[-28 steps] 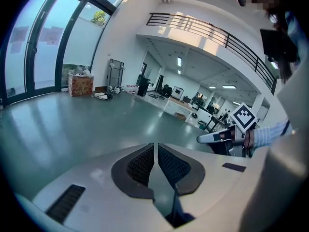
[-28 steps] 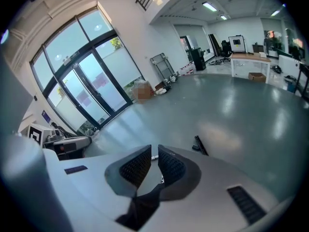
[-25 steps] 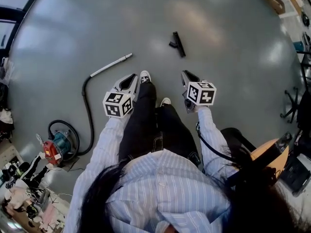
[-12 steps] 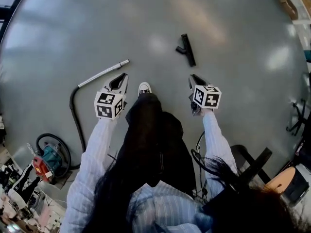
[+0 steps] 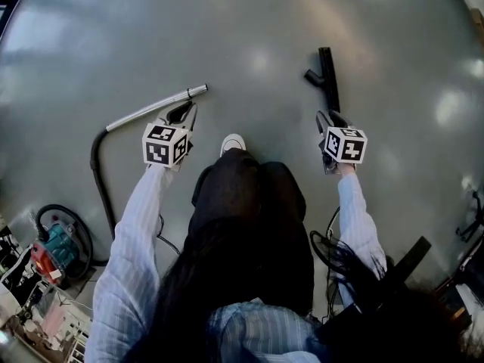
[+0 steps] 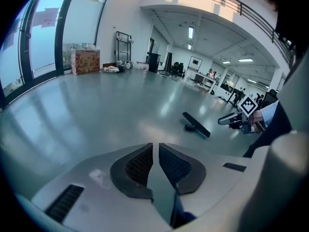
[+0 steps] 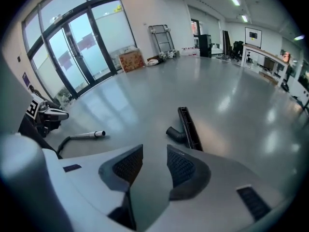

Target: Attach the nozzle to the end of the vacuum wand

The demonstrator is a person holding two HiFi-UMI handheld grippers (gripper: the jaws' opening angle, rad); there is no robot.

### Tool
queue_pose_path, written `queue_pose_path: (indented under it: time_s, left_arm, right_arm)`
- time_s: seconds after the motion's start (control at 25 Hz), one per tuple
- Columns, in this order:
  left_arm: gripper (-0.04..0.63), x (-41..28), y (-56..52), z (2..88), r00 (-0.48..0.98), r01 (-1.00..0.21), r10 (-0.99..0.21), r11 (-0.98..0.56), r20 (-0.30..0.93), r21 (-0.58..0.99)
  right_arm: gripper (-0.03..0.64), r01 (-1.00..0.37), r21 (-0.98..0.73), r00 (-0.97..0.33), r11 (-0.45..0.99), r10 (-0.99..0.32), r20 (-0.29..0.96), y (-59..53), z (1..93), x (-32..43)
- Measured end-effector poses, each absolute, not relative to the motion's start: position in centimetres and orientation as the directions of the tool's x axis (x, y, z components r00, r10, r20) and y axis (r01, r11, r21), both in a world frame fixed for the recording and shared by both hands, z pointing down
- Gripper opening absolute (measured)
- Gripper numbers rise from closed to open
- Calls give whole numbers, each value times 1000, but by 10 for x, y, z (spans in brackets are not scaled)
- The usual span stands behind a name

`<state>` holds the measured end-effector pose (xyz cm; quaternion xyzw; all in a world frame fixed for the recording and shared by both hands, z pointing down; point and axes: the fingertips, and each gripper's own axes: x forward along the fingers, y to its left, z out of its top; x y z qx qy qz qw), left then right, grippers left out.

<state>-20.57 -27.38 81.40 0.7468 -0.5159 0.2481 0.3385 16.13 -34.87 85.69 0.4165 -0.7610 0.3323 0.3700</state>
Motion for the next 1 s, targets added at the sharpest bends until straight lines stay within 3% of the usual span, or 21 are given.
queue_pose_path:
  time_s: [0.16,0.52,1.0]
  left_arm:
    - [66,-215,-274,886,338,-941,-605,-238,721,241]
    - [67,-201,-258,968,331,-942,-631,-183,702,280]
    - [67,-188,-258,968,348,-936,-616,-181,707,302]
  right_arm:
    - [173,-869,-138,-371,475,-441,818,-380,911,163]
    - [259,-832,82,-235,549,-483,844,-439,995,213]
    - [282,-777,53,-177,627,-299,938,-460,1047,230]
